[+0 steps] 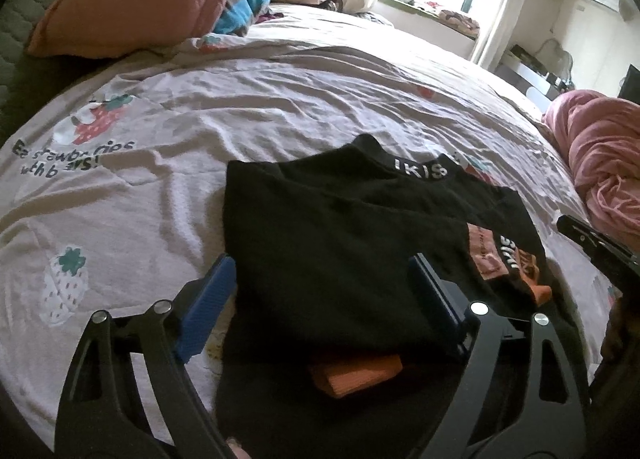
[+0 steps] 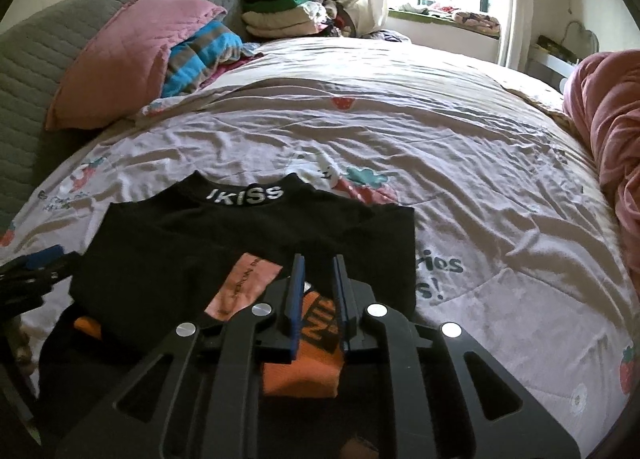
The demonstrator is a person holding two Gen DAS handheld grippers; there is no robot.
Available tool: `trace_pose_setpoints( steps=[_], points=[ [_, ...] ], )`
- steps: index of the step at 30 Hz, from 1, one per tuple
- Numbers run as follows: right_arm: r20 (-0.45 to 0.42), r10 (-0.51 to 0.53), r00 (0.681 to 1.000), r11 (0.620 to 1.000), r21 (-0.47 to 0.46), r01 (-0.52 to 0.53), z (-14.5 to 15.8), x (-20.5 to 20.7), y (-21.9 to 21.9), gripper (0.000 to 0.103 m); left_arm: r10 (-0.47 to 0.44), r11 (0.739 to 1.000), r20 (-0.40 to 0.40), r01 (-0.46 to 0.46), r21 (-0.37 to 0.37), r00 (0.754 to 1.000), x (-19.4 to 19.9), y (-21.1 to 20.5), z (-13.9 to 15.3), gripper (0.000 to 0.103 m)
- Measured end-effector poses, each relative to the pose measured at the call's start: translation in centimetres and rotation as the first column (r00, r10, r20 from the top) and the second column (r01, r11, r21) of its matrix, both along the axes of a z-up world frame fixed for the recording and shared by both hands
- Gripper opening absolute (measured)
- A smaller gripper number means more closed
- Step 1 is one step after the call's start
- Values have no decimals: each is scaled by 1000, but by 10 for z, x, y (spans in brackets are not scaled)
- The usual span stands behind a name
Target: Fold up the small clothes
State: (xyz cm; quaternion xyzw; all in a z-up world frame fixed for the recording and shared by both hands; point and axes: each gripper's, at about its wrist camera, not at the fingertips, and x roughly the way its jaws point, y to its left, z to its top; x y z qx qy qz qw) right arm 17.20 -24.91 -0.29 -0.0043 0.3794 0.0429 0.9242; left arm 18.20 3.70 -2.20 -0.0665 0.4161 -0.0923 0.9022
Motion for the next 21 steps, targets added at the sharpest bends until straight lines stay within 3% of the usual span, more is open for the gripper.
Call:
trace_pose_setpoints(
  steps=[3, 9, 12, 14, 17, 21],
  points=[
    [-21, 45, 999, 999, 11, -44, -5, -6, 11, 20, -24, 1000, -14, 24, 3, 1000, 0, -6, -3, 73],
    [-93, 145, 985, 989, 44, -141, -29, -11, 43, 27, -81, 996, -79, 84, 31, 994, 1, -21, -20, 53],
    [-116, 180, 977, 983, 53, -175, -37, -12, 53, 27, -75, 994, -127, 85, 72, 989, 2, -23, -32, 52],
    [-142, 173, 975, 985, 39, -169, -44, -10, 54, 27, -75, 995, -150, 85, 59, 986, 3, -20, -38, 52],
    [-184, 143, 972, 990, 22, -142, -57, -7, 46, 25, -77, 995, -154, 85, 44, 985, 2, -18, -38, 52],
    [-191, 128, 973, 991, 72, -116, -66, -8, 31, 20, -80, 995, -153, 89, 52, 985, 1, -19, -39, 52]
  ],
)
